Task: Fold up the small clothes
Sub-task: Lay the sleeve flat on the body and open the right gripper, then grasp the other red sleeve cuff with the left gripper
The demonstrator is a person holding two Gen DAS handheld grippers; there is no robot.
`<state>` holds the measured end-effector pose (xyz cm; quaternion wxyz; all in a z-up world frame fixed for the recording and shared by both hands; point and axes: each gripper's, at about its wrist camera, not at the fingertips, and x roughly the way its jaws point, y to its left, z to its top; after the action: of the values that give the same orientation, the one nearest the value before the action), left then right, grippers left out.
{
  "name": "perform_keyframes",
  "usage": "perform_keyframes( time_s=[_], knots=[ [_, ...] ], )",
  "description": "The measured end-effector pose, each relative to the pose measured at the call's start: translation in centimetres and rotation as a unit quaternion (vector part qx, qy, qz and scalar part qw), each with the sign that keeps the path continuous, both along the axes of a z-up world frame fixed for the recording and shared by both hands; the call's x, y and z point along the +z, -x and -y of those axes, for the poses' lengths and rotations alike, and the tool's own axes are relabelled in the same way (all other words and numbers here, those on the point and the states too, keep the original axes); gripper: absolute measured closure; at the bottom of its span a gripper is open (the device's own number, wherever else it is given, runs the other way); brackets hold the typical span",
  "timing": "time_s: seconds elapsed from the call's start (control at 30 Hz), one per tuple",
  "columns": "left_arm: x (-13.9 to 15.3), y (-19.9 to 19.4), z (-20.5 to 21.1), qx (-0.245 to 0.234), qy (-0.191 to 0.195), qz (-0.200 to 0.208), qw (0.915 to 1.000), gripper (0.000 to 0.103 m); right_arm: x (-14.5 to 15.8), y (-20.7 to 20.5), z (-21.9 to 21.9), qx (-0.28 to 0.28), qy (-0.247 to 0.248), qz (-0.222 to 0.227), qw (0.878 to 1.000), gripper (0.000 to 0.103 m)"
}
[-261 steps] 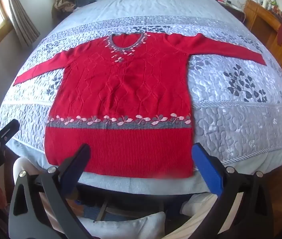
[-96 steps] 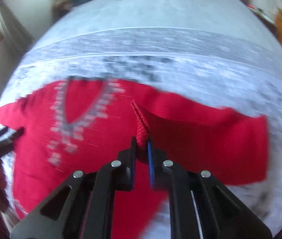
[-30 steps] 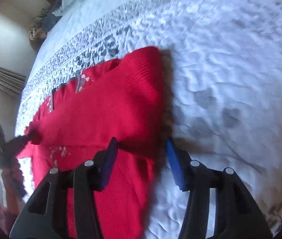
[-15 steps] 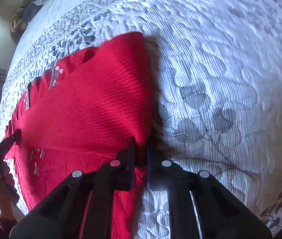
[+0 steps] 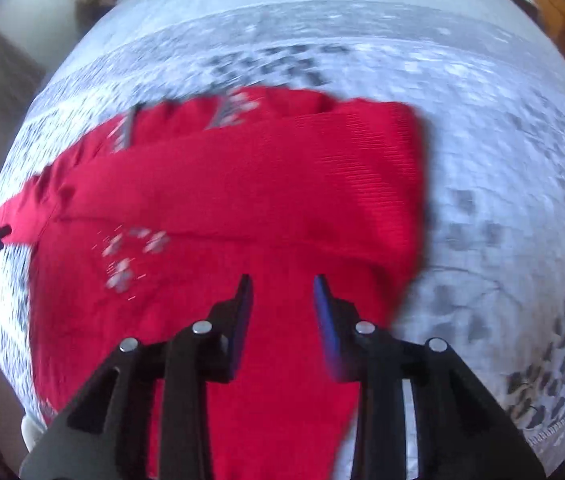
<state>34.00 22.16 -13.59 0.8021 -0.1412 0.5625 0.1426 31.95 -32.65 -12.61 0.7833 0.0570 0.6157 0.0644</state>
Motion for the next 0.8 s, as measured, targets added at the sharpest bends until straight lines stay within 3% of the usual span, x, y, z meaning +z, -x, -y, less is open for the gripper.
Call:
perform_keyframes(
  time_s=[0.2,0.43,0.63,0.73,0.8],
  knots=[
    [-0.6,1.3,-11.0,0.137,0.003,0.006,0.9905,0.030,-1.3,-2.5,-3.0,0.012,0.003,-0.003,1.000,0.071],
    [-1.1,-0.4,-17.2,0.186,0.046,0.044,0.9804,0.032,-3.1,-4.3,-2.5,0.000,0.025,-0.014,1.000,0.071],
    [-1.8,-0.9,-20.1,0.221,0.066,0.065,0.9709,0.065,-4.0,-4.2,-2.7,0.007,0.035,-0.011,0.999,0.071],
    [-1.5,-1.1,-20.6,0.222,0.065,0.078,0.9697,0.096,-4.2,-4.1,-3.0,0.011,0.042,-0.006,0.999,0.069],
    [-0.8,-0.8,-20.5,0.221,0.077,0.108,0.9662,0.096,-4.2,-4.0,-3.0,0.013,0.043,-0.003,0.999,0.069]
  ],
)
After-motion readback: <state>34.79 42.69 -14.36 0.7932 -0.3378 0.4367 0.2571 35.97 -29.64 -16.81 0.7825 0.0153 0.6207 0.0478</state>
